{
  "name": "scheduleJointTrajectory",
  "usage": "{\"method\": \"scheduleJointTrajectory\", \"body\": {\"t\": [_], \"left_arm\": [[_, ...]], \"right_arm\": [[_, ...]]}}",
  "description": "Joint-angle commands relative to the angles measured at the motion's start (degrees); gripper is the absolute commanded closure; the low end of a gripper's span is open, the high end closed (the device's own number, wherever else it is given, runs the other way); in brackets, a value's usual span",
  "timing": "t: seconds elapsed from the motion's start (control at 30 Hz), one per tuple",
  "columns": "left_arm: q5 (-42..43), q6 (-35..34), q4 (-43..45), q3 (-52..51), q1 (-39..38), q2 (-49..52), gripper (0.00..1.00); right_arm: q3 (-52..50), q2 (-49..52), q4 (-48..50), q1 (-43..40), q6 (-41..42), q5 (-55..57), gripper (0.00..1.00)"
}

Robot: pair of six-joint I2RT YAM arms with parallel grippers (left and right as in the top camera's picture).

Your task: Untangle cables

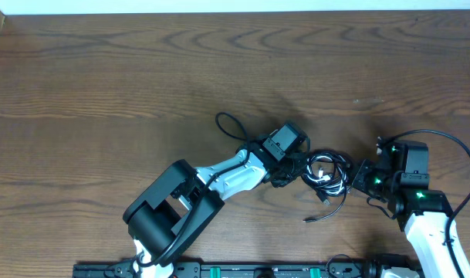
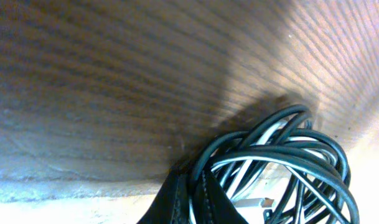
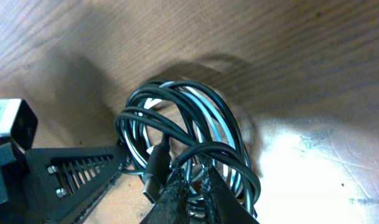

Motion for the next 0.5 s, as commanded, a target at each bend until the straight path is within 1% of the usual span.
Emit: {"method": "scheduleJointTrajectory", "body": {"t": [0.0,0.07,0.17,0.23,0.33,0.37,0.43,0.47], "left_arm": [[-1.4,8.3,-0.6,-0.5,0.7,0.1,0.93],[-1.5,13.2,-0.6,-0.5,1.3,-2.0,0.93],[-1.4,22.6,-0.6,-0.5,2.1,-5.6,0.93],[-1.1,29.8,-0.7,-0.5,2.2,-8.4,0.93],[-0.8,36.5,-1.8,-0.5,2.2,-11.8,0.93],[-0.8,37.8,-2.5,-0.5,2.2,-12.7,0.92],[-0.7,39.9,-4.2,-0.5,2.2,-14.7,0.92],[0.2,40.9,-5.0,-0.5,2.2,-16.0,0.93]], "right_arm": [[-0.2,-0.4,-1.0,-0.2,-1.1,-1.1,0.93],[-0.2,-0.4,-1.5,-0.1,-1.6,-3.2,0.92],[-0.2,-0.4,-1.4,-0.1,-5.0,-7.6,0.89],[-0.2,-0.4,-1.4,-0.1,-5.2,-7.9,0.87],[-0.2,-0.4,-1.2,-0.1,-5.4,-8.4,0.85],[-0.2,-0.4,-1.0,-0.1,-5.6,-9.1,0.85],[-0.2,-0.4,-0.6,-0.1,-5.6,-10.2,0.79],[-0.2,-0.4,0.1,-0.1,-6.2,-10.4,0.71]]}}
